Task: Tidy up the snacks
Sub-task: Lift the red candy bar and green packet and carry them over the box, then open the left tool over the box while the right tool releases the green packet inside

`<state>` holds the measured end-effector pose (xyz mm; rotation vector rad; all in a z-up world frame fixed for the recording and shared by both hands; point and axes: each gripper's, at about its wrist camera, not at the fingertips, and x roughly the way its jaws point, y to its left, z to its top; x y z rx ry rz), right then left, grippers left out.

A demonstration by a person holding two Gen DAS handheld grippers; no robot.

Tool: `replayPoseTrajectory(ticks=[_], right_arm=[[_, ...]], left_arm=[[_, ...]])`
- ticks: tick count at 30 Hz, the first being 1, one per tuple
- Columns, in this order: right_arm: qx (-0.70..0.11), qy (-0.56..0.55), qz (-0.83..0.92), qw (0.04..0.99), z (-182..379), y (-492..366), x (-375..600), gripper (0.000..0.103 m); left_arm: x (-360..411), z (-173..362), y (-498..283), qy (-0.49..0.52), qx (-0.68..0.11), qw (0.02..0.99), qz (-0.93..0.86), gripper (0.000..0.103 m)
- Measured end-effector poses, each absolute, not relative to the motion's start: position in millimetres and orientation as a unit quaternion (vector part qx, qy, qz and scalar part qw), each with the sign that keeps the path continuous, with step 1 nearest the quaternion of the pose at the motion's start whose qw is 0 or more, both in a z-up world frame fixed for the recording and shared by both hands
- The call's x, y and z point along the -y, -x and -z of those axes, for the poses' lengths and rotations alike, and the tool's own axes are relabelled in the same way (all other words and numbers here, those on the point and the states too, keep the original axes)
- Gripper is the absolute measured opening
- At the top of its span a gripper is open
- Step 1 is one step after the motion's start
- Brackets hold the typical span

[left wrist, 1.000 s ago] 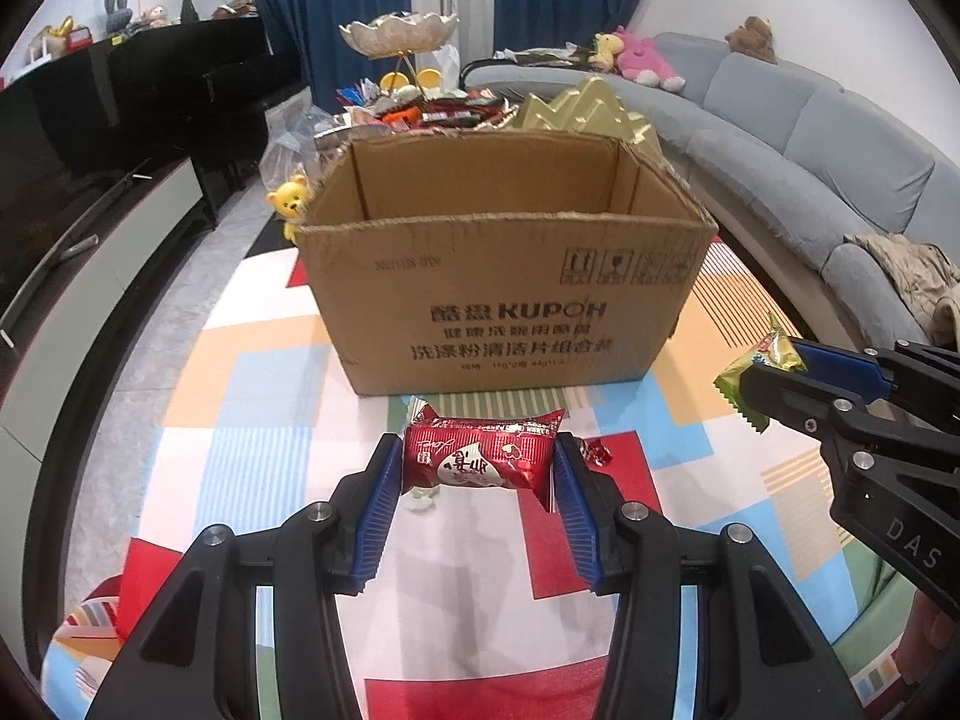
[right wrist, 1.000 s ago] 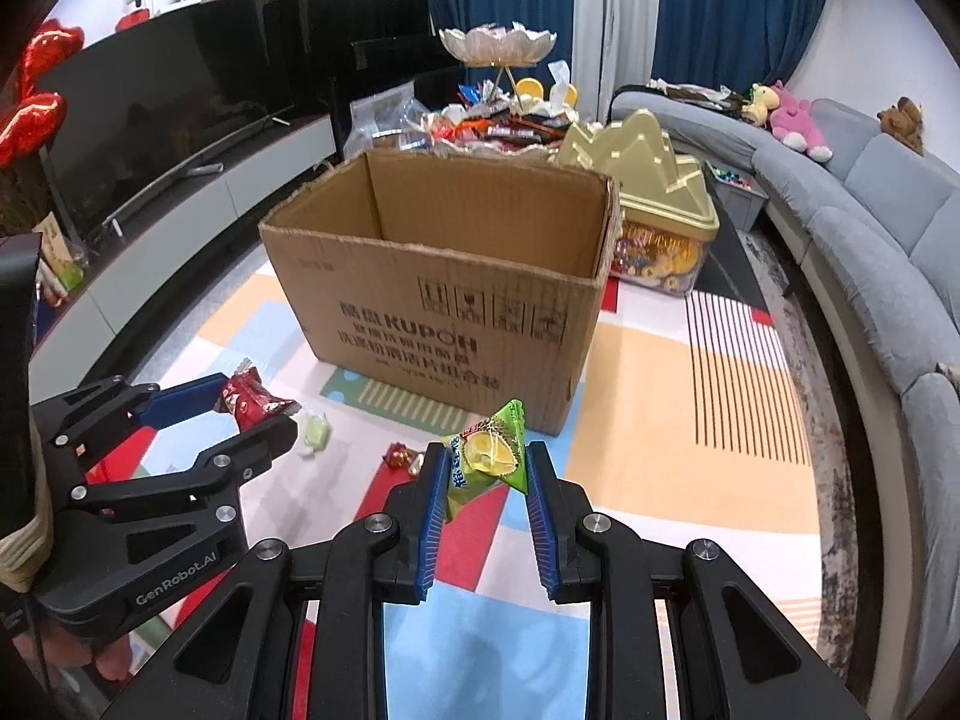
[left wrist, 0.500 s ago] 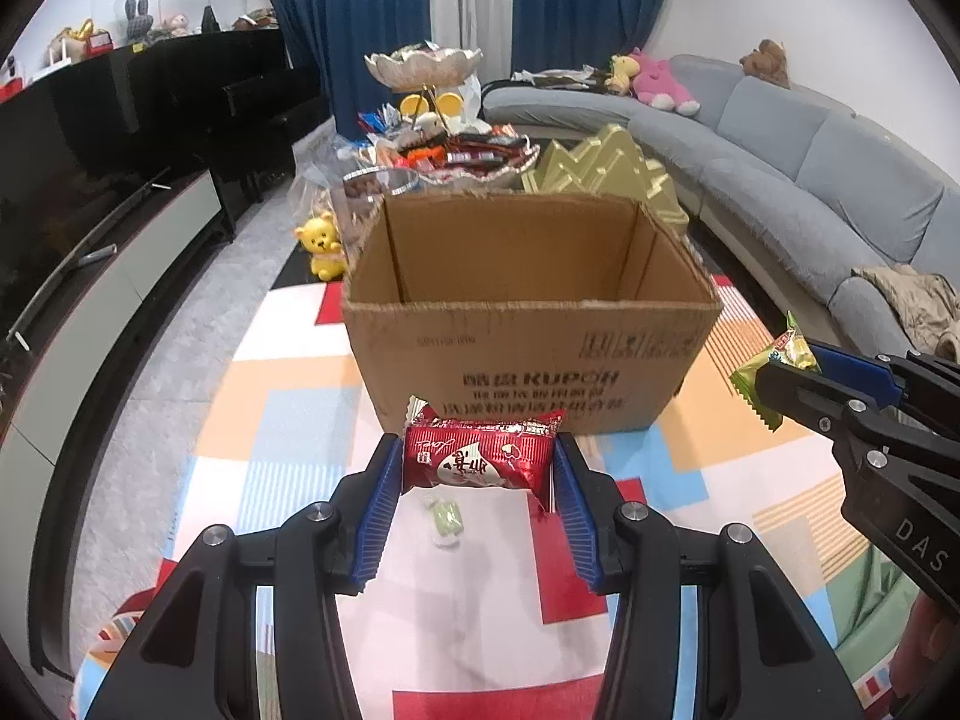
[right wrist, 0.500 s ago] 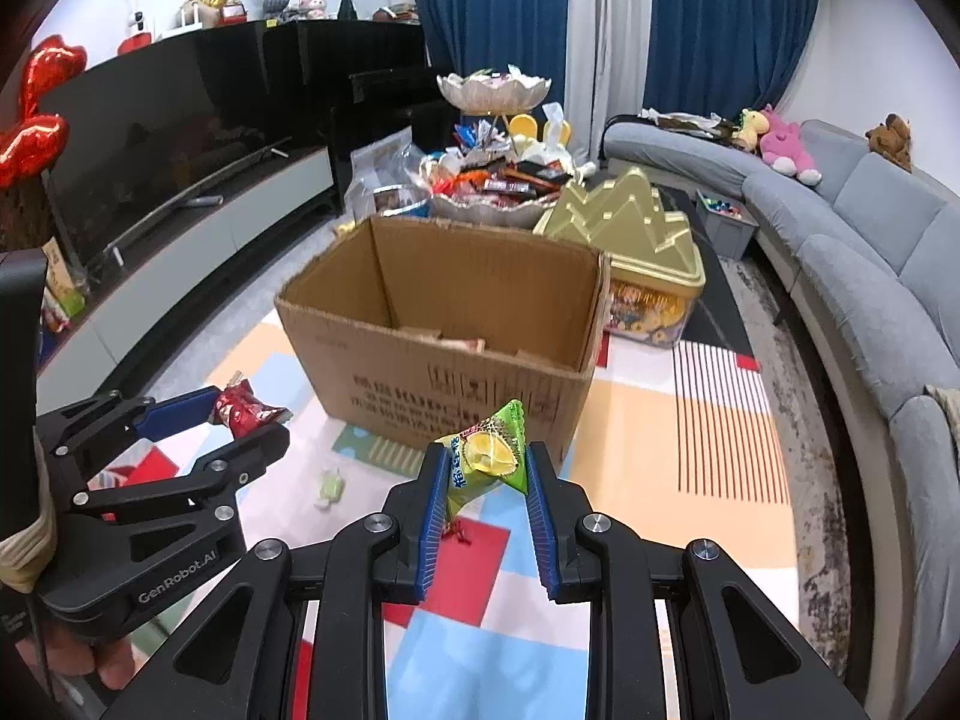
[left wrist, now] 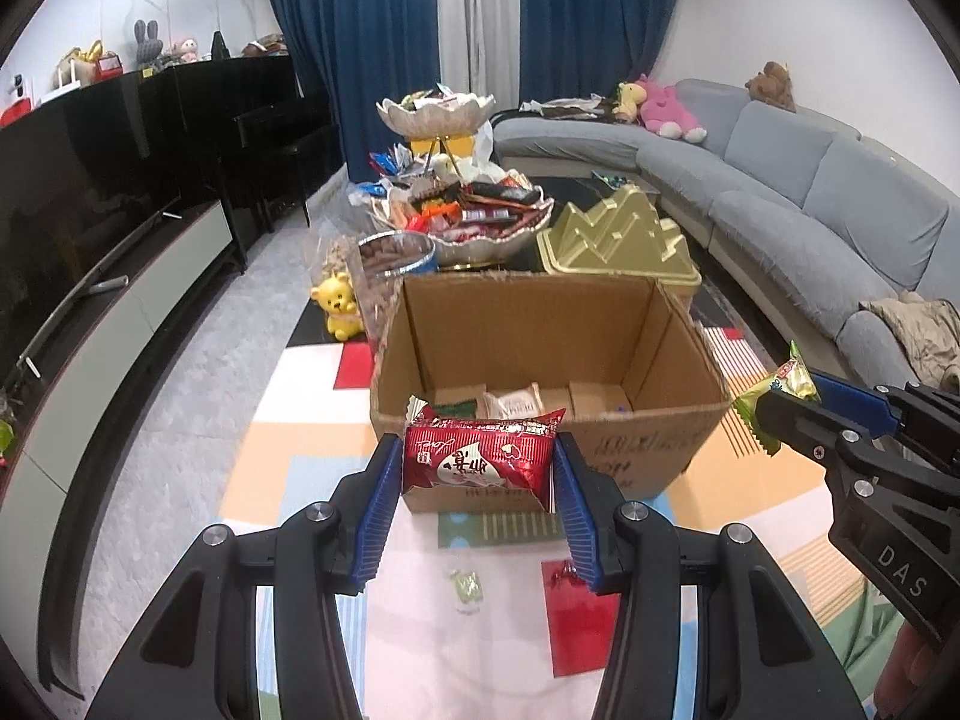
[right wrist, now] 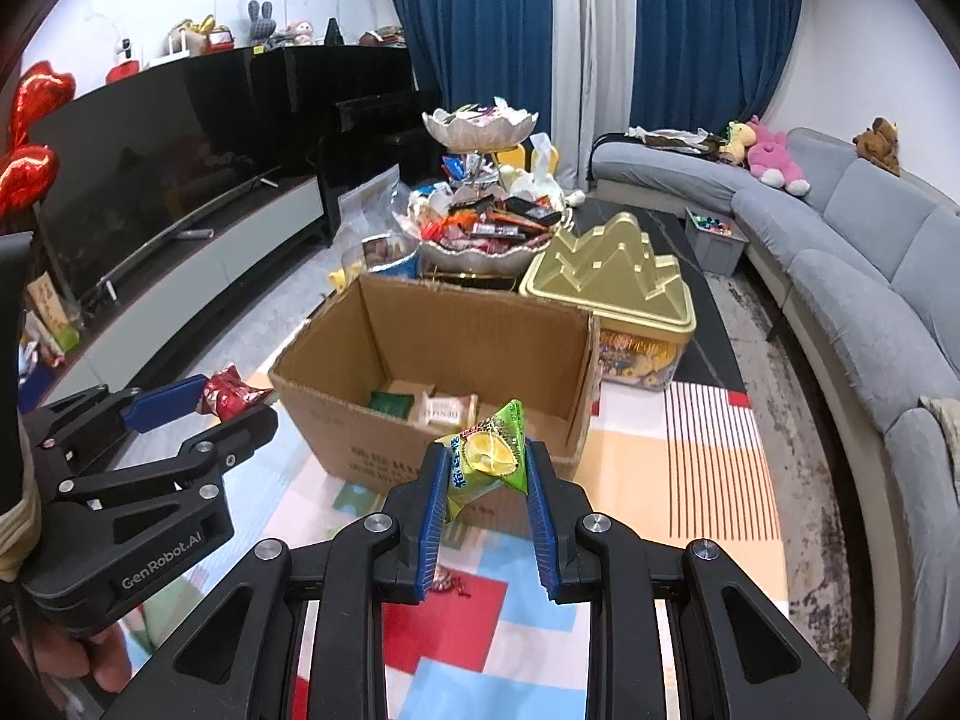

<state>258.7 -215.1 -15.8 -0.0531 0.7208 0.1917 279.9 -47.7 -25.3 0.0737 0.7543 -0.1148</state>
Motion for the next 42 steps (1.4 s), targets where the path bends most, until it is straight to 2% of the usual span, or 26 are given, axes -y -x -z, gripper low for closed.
replayPoseTrajectory(ticks=[20, 42], right_arm=[[-0.332, 0.035, -0.084, 0.939, -9.0, -306.8, 204.3, 0.027], [-0.365, 0.026, -0.073, 0.928, 16.4, -354.5, 206.5, 0.027]], left_arm=[[43.1, 6.9, -335.8, -0.035, -0.356, 0.933, 0.051, 0.049], [46.8, 34.5, -384.9, -0.037, -0.380, 0.923, 0.052, 0.049]])
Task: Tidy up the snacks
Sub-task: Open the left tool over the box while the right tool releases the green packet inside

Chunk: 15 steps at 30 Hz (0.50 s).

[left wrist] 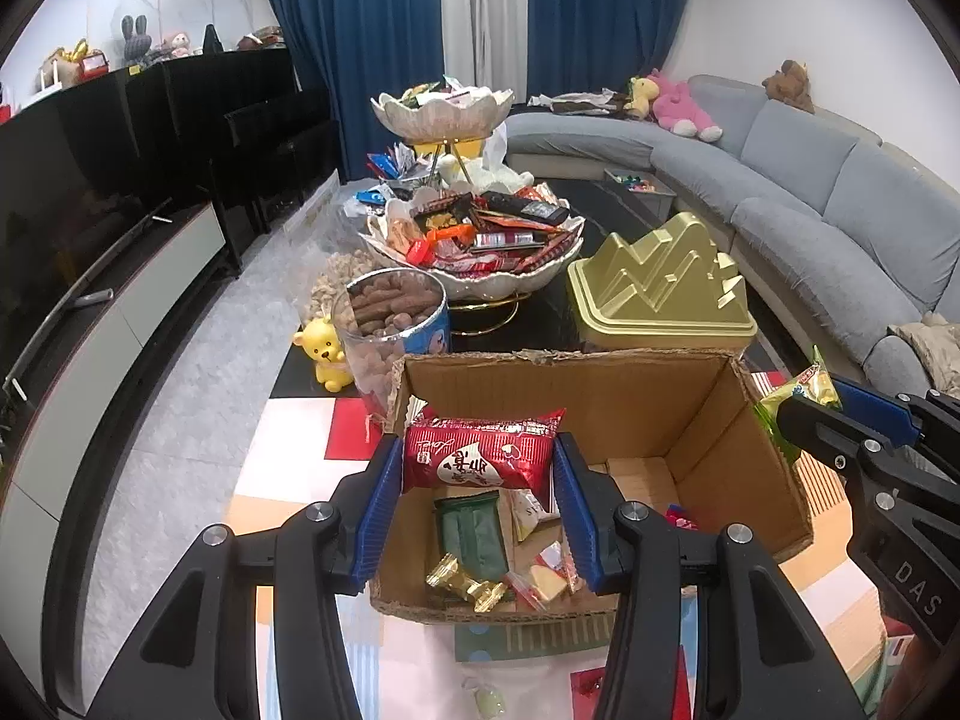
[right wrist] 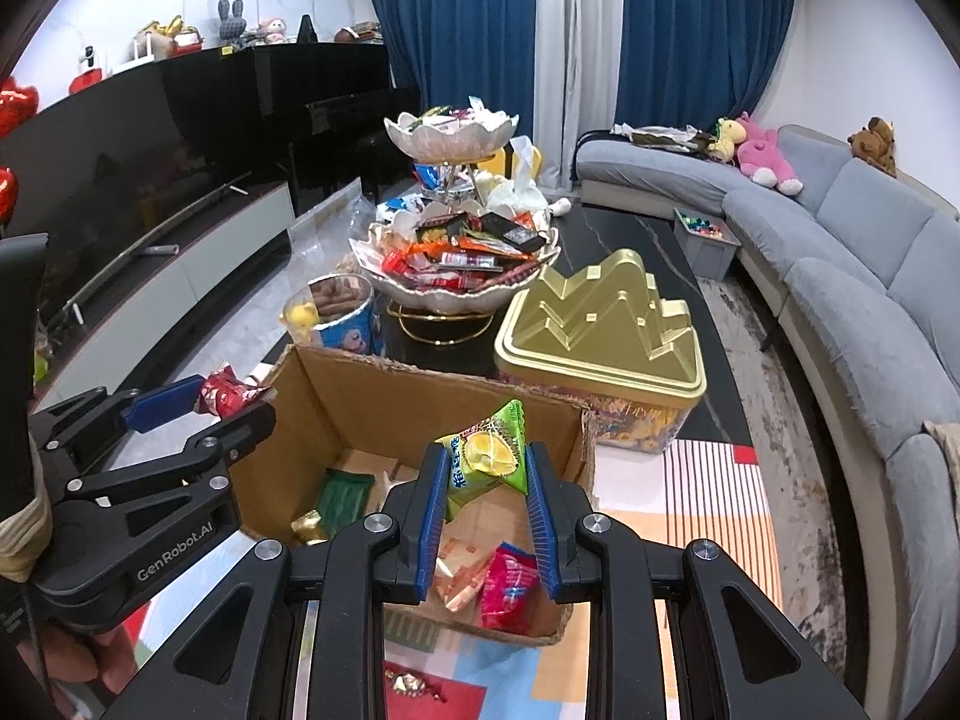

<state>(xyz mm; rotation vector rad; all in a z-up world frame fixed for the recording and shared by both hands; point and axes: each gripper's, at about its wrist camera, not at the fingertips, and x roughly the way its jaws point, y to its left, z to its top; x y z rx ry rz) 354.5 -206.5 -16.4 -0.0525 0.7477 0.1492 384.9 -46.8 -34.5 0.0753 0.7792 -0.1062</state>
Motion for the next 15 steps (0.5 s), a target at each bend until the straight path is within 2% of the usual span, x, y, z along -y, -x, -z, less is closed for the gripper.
replayPoseTrajectory(ticks=[8, 9, 11, 12, 15], right_arm=[[-0.369, 0.032, -0.077, 0.926, 20.9, -361.0, 204.0, 0.027], [-0.368, 0.032, -0.077, 0.926, 20.4, -361.7, 203.8, 0.027], [-0.366, 0.035, -0.077, 0.927, 18.8, -362.3, 203.5, 0.030], [-0.364, 0.036, -0.076, 0.928, 17.6, -362.3, 203.4, 0.037], [-0.356, 0.040, -0.070, 0.931, 14.0, -361.2, 204.0, 0.057]], left_arm=[[48.2, 43.1, -395.6, -0.029, -0.395, 0.916, 0.060, 0.051], [47.9, 43.4, -396.4, -0.027, -0.396, 0.916, 0.060, 0.054], [47.2, 42.6, -396.1, -0.026, -0.394, 0.917, 0.055, 0.065], [46.5, 41.9, -395.3, -0.028, -0.391, 0.919, 0.050, 0.071], [44.5, 38.9, -392.8, -0.028, -0.386, 0.921, 0.048, 0.078]])
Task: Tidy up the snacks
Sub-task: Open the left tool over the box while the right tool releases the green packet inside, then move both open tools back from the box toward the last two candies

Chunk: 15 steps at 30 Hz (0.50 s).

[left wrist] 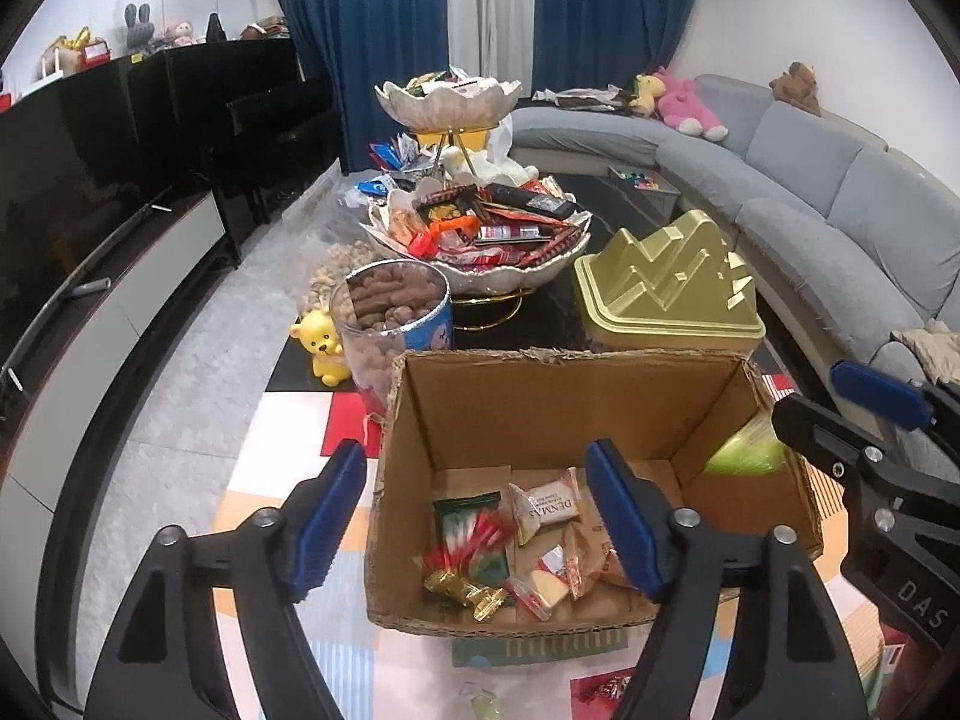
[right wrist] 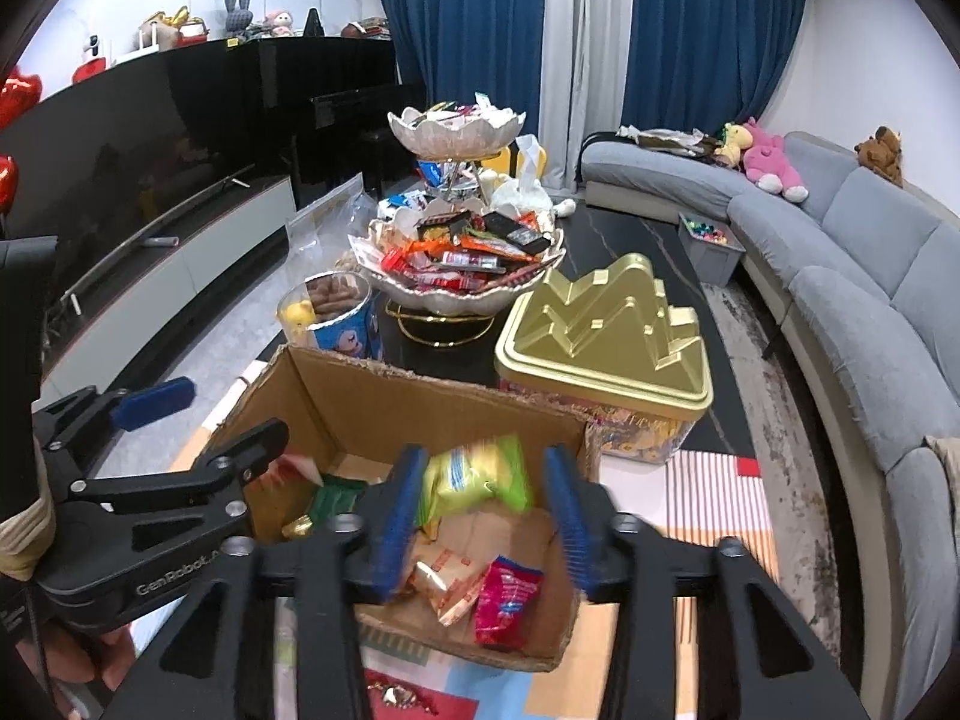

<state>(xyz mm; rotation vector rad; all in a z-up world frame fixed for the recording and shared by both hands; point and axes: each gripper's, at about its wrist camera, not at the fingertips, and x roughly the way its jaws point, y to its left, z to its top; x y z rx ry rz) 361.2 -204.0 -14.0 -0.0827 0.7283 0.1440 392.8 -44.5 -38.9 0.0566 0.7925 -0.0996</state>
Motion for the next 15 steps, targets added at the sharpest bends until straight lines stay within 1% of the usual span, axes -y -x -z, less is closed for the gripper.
replayPoseTrajectory(ticks=[1, 4, 7, 15], right_arm=[[-0.354, 0.041, -0.068, 0.932, 12.8, -361.2, 204.4, 0.062], [-0.354, 0.041, -0.063, 0.932, 10.9, -359.7, 205.4, 0.065], [-0.353, 0.040, -0.061, 0.933, 8.9, -356.2, 205.2, 0.066], [-0.344, 0.040, -0.060, 0.936, -1.3, -343.6, 204.1, 0.066]], left_arm=[[43.5, 38.4, -392.4, -0.029, -0.385, 0.921, 0.046, 0.081], [41.8, 35.4, -389.8, -0.028, -0.383, 0.922, 0.045, 0.084], [40.0, 31.4, -386.0, -0.028, -0.381, 0.923, 0.042, 0.087], [34.9, 19.7, -372.4, -0.025, -0.373, 0.927, 0.037, 0.087]])
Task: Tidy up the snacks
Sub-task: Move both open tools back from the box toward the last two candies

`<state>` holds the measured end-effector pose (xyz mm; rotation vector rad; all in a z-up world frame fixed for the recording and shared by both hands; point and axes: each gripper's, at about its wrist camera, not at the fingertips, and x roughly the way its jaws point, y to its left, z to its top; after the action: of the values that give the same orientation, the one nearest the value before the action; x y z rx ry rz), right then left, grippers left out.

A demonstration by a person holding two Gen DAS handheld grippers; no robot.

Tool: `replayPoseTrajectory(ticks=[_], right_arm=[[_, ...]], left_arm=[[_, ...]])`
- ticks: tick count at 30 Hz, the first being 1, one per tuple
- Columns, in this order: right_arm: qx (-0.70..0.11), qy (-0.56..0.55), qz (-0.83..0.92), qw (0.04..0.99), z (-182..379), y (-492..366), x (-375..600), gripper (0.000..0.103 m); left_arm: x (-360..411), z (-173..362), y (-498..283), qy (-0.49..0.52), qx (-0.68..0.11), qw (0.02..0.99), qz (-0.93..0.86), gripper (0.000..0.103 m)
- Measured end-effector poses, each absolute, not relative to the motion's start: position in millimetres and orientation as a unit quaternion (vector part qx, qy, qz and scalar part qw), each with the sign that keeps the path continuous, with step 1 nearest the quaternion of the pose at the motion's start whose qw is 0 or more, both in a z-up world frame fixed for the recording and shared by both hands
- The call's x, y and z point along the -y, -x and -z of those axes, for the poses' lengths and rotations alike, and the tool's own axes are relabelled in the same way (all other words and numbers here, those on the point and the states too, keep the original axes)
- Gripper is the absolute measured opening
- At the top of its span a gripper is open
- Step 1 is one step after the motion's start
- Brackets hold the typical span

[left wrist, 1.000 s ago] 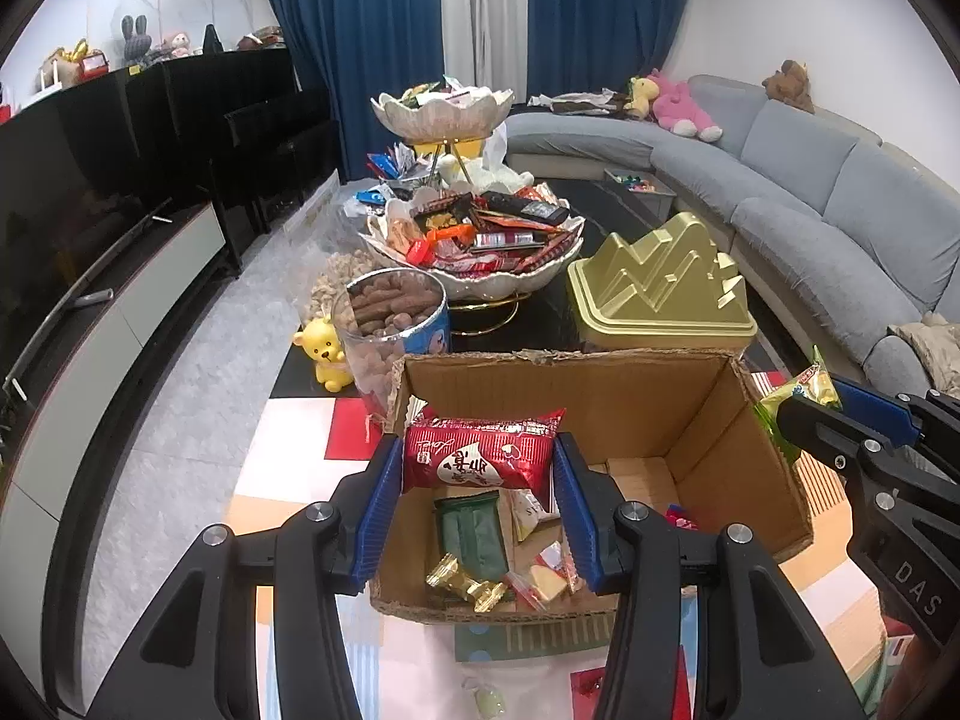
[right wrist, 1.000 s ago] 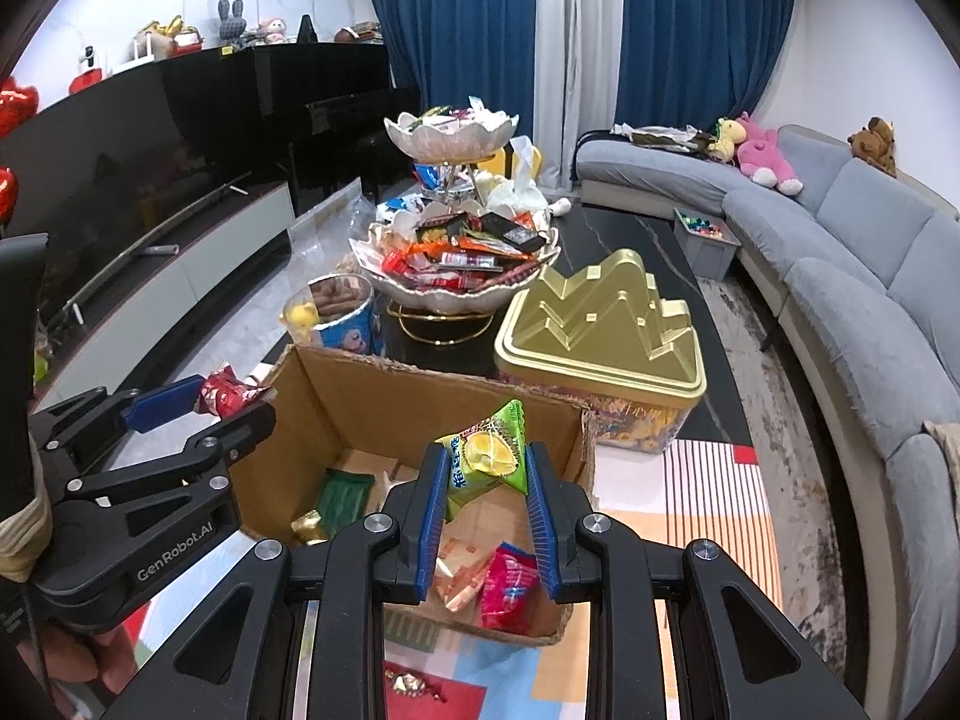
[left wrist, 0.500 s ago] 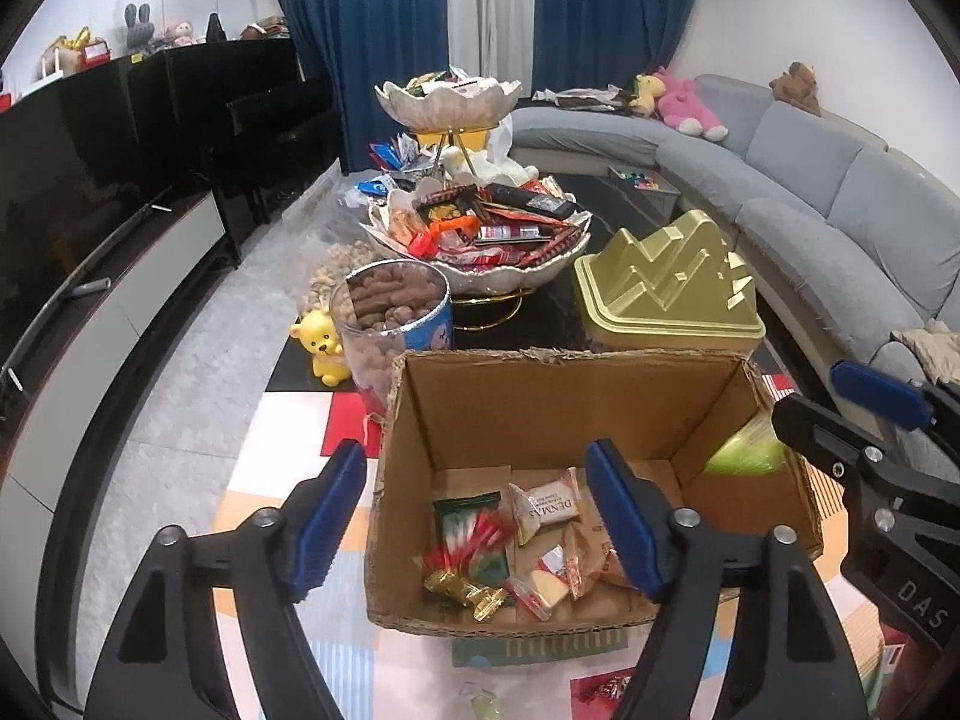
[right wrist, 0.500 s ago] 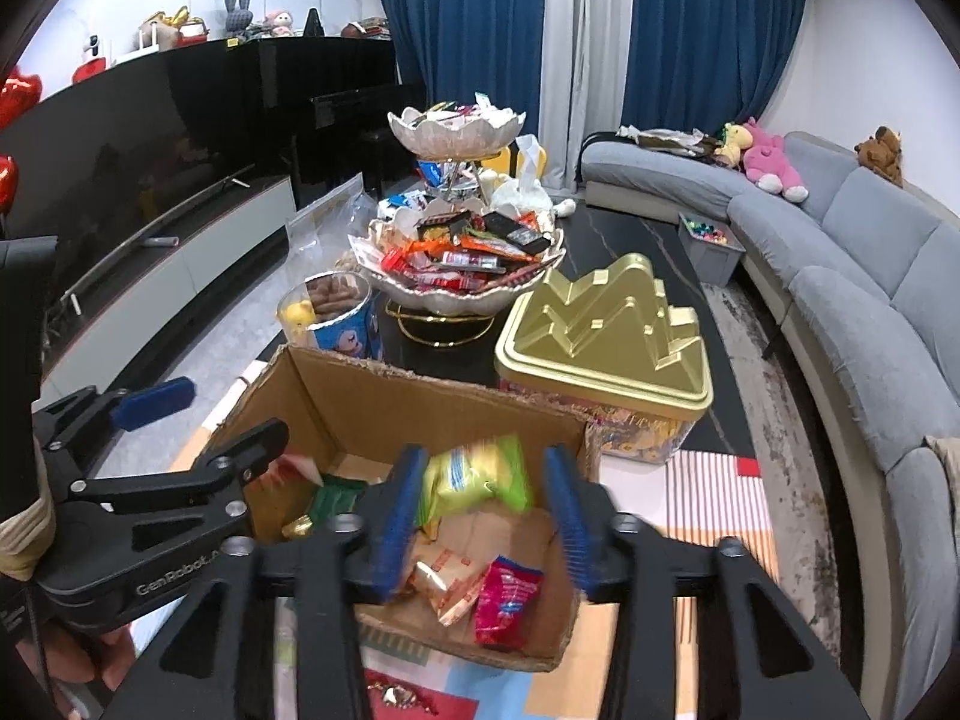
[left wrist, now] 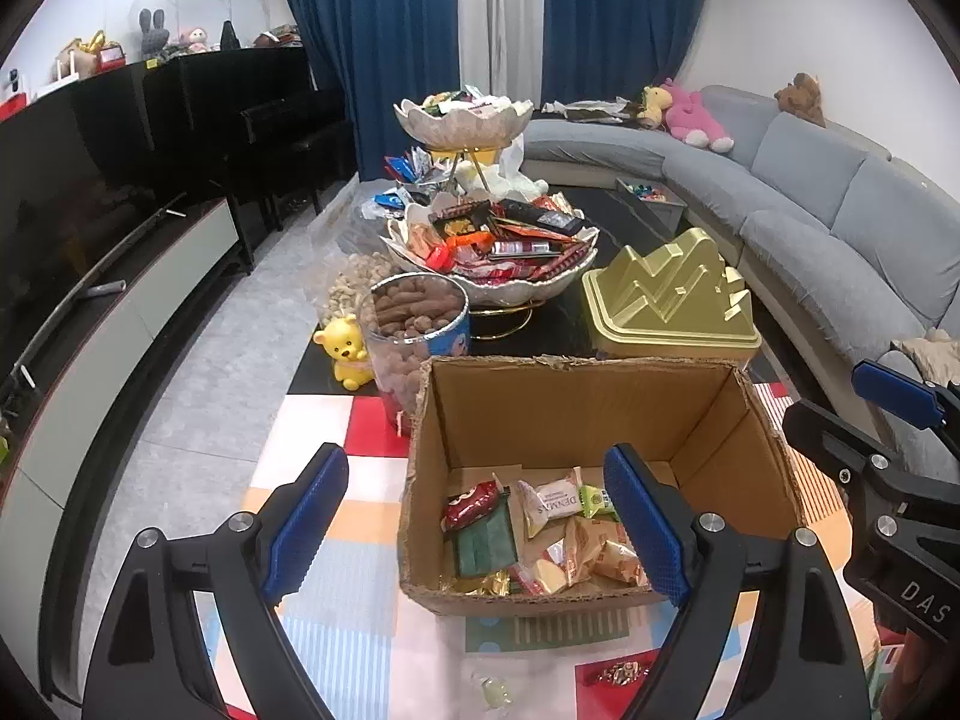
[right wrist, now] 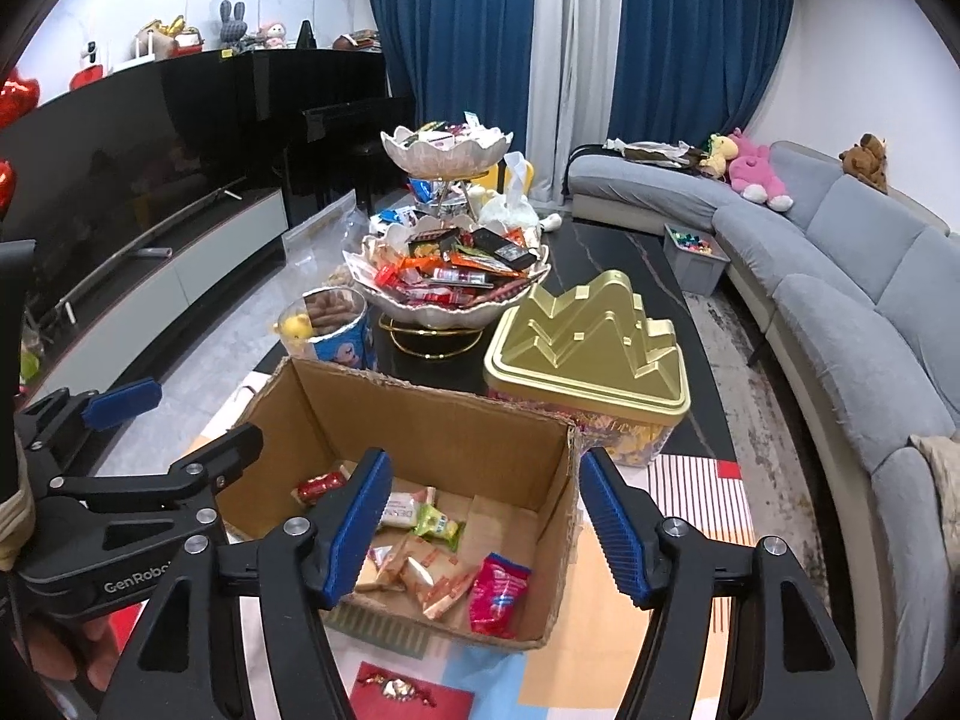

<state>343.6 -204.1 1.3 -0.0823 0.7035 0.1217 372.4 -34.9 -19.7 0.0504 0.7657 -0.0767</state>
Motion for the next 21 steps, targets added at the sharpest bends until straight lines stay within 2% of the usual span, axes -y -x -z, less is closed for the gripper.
replayPoseTrajectory(ticks=[21], right_arm=[[-0.325, 0.041, -0.062, 0.943, -21.2, -309.7, 199.5, 0.066]], left_arm=[[26.3, -3.7, -335.9, -0.025, -0.355, 0.934, 0.029, 0.087]])
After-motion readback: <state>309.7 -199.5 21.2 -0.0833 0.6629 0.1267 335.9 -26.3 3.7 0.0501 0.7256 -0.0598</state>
